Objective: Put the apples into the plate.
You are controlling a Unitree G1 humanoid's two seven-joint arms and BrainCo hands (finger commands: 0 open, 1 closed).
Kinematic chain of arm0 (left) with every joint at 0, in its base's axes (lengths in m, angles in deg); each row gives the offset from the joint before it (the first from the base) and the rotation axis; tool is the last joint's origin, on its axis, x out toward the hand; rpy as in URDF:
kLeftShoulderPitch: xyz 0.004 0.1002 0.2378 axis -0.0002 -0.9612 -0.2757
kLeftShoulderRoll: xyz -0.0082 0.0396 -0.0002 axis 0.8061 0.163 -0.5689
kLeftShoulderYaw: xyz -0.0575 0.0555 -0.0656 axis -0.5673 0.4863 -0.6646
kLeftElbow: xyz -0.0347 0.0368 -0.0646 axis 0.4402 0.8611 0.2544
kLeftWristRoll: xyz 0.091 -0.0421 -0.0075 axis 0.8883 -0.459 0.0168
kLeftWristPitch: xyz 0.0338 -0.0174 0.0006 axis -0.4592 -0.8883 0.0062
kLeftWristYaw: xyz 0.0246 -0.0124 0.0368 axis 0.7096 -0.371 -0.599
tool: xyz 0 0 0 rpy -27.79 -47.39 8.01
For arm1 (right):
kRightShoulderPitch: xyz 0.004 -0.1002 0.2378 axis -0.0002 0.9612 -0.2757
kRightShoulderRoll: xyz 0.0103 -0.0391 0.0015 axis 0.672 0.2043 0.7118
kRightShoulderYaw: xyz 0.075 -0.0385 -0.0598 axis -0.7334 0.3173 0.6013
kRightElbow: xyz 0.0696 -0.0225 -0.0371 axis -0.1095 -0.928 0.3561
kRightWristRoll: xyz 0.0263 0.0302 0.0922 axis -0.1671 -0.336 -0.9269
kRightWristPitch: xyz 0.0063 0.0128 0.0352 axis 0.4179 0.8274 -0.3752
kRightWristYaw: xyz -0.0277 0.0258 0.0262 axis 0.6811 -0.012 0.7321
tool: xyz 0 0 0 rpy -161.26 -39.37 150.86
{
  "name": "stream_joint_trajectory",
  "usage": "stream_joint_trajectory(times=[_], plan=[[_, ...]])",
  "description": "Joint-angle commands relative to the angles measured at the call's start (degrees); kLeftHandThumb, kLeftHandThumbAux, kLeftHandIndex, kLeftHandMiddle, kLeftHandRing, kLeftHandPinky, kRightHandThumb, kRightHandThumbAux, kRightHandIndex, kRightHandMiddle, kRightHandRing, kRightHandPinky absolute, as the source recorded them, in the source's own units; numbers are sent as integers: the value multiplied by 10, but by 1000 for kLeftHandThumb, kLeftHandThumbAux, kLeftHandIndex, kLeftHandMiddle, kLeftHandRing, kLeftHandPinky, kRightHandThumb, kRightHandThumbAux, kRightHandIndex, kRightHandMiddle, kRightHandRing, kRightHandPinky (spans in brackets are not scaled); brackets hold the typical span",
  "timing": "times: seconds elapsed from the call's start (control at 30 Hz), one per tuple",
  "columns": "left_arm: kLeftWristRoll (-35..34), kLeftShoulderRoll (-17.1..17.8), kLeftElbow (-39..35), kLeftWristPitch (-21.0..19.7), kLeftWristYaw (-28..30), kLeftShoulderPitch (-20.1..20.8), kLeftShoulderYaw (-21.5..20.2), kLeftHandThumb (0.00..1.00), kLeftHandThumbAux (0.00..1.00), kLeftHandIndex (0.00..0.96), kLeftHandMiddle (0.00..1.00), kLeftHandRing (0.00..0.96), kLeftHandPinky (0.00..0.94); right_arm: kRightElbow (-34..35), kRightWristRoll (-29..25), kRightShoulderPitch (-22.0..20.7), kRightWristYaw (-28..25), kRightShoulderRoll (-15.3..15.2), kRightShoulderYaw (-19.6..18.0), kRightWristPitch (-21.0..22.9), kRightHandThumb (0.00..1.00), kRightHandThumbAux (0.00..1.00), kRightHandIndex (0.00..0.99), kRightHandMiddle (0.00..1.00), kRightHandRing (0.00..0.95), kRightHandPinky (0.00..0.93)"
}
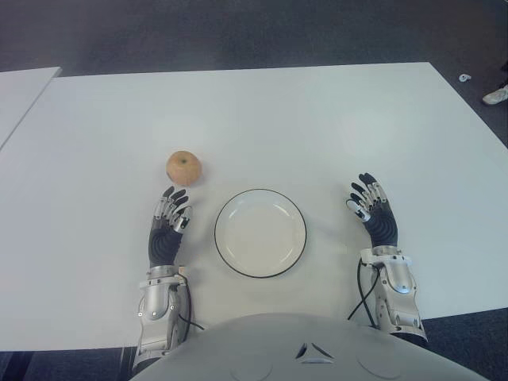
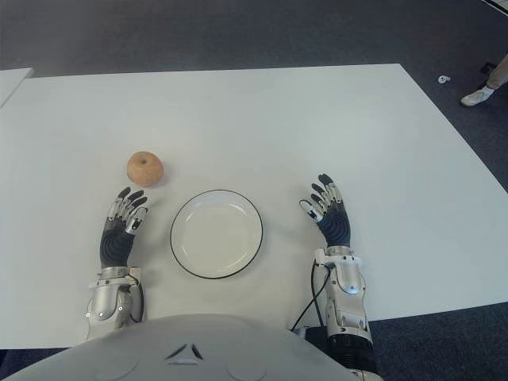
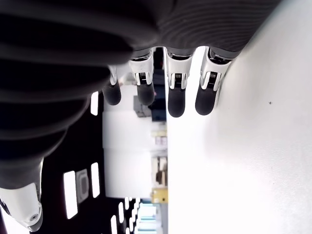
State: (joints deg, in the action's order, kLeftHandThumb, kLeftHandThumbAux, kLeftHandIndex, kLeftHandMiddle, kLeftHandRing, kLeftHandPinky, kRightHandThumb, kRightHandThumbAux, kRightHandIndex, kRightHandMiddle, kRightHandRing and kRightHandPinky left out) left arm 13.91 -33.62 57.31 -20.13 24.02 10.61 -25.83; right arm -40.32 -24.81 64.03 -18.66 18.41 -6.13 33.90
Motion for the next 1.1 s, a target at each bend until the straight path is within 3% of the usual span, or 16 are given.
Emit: stream_joint_trajectory(times=[0.03,0.77,0.97,1.1], plan=[[0,-7,36,-17,1,-14,8,224,523,114,196,212,231,-34,6,34,4,6,6,58,272,625,19,98,117,138],[7,-9,38,-9,-3,-13,8,229,516,114,197,214,235,-33,-3,34,-6,2,4,65,293,627,19,104,130,148],[34,-4,23,13,-20,-16,4,232,523,110,190,210,234,-35,0,33,-5,1,5,65,285,626,18,101,128,151],[59,12,-39,21,-27,-22,-3,232,516,109,174,197,226,-37,3,32,-4,1,6,67,275,630,17,100,128,150]])
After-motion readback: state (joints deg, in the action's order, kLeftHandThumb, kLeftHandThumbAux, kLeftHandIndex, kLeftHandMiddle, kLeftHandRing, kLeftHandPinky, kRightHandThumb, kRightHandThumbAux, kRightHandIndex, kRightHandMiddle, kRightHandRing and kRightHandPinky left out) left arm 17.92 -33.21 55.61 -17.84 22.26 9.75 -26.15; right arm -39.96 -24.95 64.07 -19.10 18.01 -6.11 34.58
